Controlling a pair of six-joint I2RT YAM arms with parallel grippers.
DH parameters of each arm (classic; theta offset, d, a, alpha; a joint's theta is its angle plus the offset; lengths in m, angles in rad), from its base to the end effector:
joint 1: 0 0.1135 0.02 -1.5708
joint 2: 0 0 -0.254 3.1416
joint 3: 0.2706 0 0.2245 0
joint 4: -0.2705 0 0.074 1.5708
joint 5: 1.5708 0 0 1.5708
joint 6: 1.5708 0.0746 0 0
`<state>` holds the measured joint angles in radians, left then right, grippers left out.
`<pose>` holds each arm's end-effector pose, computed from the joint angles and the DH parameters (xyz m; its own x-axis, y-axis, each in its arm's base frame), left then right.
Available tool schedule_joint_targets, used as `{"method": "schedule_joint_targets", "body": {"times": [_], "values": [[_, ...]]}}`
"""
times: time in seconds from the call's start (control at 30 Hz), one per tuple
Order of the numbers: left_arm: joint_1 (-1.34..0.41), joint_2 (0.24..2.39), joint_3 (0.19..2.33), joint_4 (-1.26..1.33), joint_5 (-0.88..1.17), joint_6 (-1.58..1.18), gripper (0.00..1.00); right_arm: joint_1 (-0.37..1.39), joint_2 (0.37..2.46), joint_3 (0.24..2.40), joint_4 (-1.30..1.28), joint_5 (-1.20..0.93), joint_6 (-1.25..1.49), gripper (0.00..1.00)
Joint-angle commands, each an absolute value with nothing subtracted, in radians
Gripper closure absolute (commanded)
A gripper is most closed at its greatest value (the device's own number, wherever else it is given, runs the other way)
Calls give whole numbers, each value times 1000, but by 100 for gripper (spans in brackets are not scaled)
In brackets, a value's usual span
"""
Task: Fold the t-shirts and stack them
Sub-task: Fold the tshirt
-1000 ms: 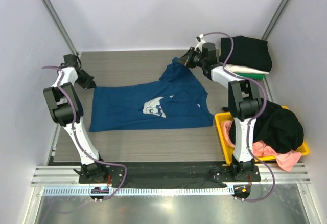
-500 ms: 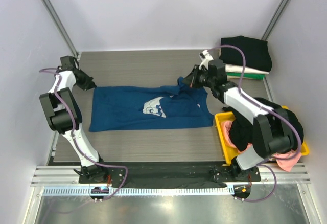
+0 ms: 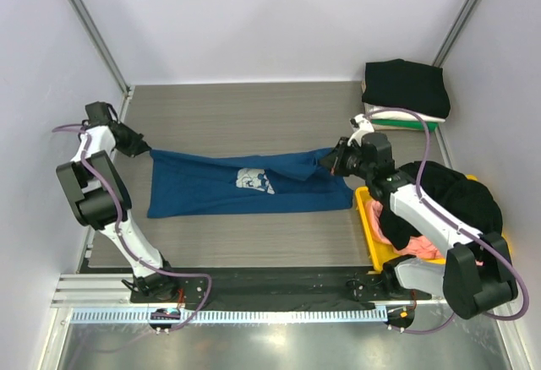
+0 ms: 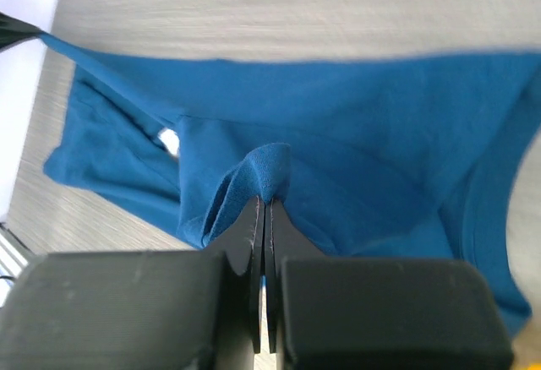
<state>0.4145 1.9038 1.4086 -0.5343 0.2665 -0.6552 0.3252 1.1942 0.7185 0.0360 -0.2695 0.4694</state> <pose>0.3714 0.1419 0.1785 -0.4610 -0.8450 -0.2711 -0.6875 0.5332 -0.4930 0.2575 0.1078 0.2419 -0.6022 0.2571 -0.7558 -0.2958 0.8074 0.5104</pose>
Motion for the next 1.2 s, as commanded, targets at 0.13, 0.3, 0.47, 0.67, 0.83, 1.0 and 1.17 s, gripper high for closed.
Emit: {"method": "schedule_joint_targets", "body": {"times": [0.13, 0.3, 0.47, 0.67, 0.83, 1.0, 1.17], "values": [[413, 1787, 1312, -482, 299, -657, 100, 325, 1083, 591, 69, -178, 518, 99], [417, 1694, 1217, -503, 158, -643, 100, 325, 994, 523, -21, -94, 590, 99], [439, 1528, 1115, -492, 6, -702, 80, 325, 907, 480, -121, -15, 623, 31], [442, 1372, 1049, -437, -14, -747, 39, 325, 854, 554, -212, 22, 624, 23], [358, 1331, 1012, -408, 37, -718, 41, 386, 937, 597, -143, -49, 678, 23], [187, 1403, 1000, -439, 18, -727, 44, 512, 1197, 685, -138, -5, 713, 23], [54, 1471, 945, -440, 20, -799, 45, 574, 1382, 744, -195, 67, 772, 23]]}}
